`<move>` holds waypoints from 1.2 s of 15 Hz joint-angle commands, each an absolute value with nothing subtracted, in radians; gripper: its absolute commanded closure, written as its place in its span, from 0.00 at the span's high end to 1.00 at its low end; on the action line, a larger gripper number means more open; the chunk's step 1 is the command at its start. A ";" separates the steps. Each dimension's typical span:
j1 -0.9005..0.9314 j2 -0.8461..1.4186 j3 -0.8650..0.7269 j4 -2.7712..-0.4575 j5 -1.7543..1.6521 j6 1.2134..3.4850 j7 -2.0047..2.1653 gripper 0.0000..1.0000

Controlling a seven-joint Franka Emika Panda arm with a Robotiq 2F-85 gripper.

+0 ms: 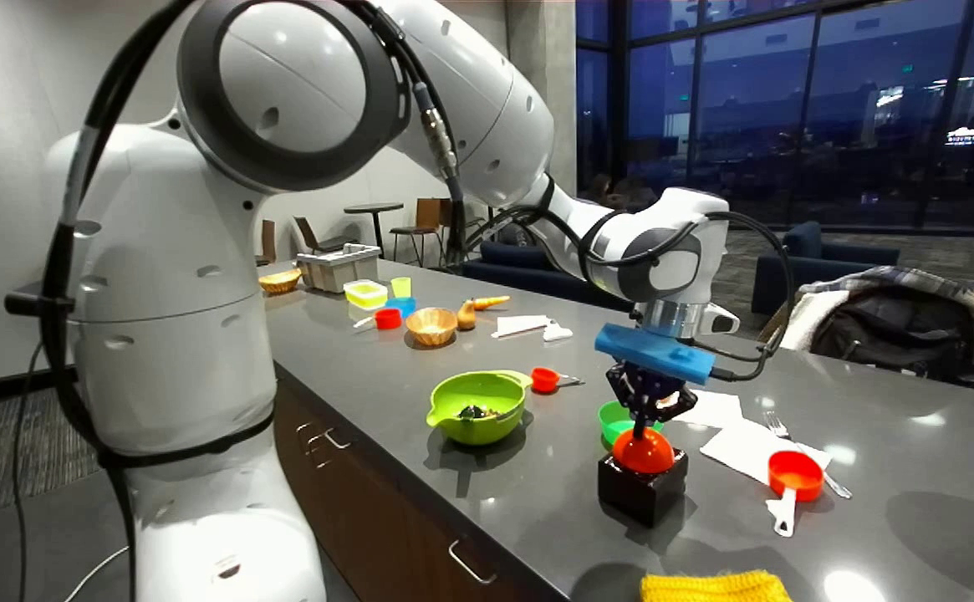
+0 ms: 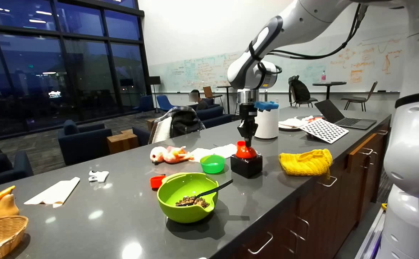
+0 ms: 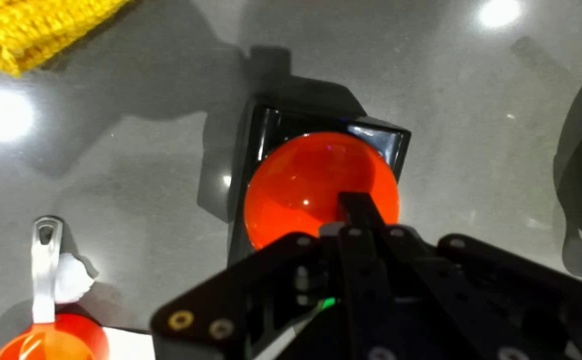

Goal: Press the red button

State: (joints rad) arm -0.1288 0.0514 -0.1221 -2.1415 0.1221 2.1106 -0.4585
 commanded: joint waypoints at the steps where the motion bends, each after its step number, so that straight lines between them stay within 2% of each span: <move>1: -0.109 -0.007 -0.103 -2.150 0.046 2.102 -0.388 0.00; 14: -0.028 -0.194 -0.023 -2.156 -0.028 1.965 -0.137 0.00; 15: -0.019 -0.208 -0.006 -2.166 -0.045 1.966 -0.090 0.26; 17: -0.002 -0.232 0.025 -2.184 -0.069 1.966 -0.015 0.30; 18: 0.008 -0.241 0.040 -2.193 -0.078 1.968 0.017 0.37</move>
